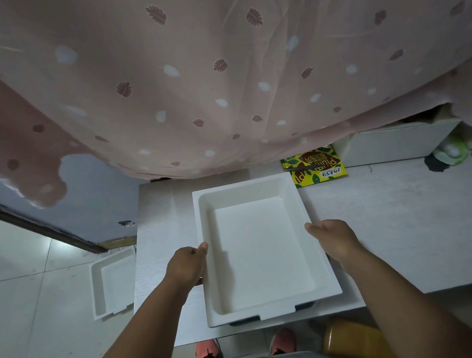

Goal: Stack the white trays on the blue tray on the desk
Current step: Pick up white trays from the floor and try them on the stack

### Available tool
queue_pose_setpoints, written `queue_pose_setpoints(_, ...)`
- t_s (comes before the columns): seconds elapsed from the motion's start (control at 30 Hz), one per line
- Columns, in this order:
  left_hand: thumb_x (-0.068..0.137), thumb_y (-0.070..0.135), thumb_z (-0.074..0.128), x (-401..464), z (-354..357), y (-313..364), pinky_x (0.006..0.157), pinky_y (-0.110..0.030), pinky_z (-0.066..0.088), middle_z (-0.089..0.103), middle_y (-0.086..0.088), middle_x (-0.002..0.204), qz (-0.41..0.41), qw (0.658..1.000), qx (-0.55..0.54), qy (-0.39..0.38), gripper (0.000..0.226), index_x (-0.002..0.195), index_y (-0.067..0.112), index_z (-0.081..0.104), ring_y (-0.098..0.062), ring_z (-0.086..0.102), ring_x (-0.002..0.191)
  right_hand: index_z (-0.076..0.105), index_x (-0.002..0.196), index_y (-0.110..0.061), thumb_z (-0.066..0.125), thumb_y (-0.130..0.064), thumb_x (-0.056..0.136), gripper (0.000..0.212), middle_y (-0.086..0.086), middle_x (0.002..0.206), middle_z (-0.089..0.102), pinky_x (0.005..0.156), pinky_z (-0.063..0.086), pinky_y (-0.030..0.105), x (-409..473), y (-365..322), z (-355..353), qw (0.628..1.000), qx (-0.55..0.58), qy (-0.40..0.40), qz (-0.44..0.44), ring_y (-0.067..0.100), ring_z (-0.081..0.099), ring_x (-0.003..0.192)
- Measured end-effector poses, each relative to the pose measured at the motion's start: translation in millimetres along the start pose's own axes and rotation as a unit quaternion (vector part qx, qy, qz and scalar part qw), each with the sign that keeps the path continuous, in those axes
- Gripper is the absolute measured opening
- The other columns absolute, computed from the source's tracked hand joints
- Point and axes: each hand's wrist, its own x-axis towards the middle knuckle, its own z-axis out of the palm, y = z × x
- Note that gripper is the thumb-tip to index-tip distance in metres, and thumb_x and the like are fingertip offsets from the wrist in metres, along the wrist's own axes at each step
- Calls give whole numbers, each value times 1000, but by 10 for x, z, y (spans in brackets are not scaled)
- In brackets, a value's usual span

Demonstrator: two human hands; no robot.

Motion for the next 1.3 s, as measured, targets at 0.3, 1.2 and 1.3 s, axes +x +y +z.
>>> queue_pose_setpoints(0.3,99,29,57,-81,60,-104,60,-34,59,63,-13,77,3,1000,23,-16,35,72,7,50,-26,65,68,43,69,-14,69,-22,89,34,4,64,42,56,36,26,-35,139,-63,998,-46,-41,-1,19,41,57)
queue_pose_setpoints(1.2,94,32,63,-798,-1111,-493,50,-28,49,65,0,54,177,980,-27,85,36,75,1,66,-12,61,45,74,104,-25,56,-13,94,24,-7,90,74,80,55,28,-1152,-964,1209,963,-15,-1,-270,10,69,88)
queue_pose_setpoints(1.3,95,47,55,-874,-1573,-919,49,-22,40,54,5,44,172,979,16,108,54,59,7,58,-11,51,42,69,109,-27,51,-17,100,23,-3,83,71,66,47,16,-1503,-1114,1757,958,-35,-5,-285,0,66,75)
